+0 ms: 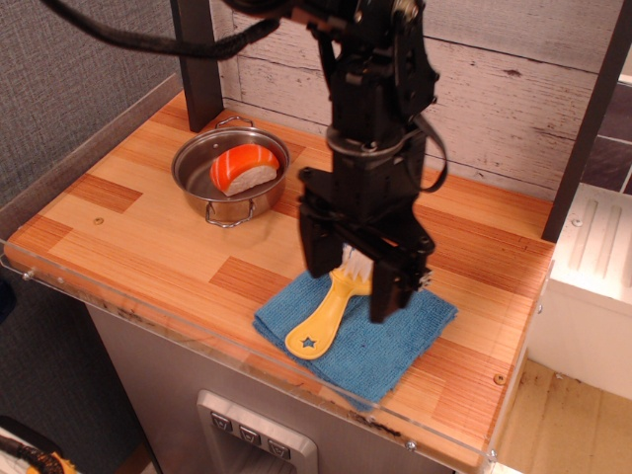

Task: Move the brush to the left front table edge

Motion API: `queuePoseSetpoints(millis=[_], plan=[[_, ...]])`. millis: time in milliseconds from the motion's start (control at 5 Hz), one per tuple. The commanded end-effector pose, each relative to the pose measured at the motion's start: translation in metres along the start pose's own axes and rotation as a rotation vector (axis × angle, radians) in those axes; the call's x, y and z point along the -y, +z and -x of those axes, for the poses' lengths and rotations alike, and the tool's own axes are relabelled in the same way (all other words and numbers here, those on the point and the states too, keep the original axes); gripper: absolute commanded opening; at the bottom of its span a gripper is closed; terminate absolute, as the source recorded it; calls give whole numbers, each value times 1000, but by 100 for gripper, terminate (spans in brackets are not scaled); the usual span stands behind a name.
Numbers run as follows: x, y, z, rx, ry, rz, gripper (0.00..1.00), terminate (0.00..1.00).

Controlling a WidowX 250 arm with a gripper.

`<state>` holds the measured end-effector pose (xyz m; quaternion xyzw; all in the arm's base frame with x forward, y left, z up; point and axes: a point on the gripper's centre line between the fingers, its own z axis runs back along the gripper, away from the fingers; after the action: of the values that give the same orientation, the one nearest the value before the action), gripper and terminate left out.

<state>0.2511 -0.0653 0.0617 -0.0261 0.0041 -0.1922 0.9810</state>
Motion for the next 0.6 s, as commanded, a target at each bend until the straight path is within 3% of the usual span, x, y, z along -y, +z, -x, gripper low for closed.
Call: queuePoseSetpoints(millis=[0,200,400], plan=[[-10,9,11,48,93,-41,100,0],[-10,-7,5,80,141,-30,100,0],[-10,-26,-3,74,196,-45,100,0]])
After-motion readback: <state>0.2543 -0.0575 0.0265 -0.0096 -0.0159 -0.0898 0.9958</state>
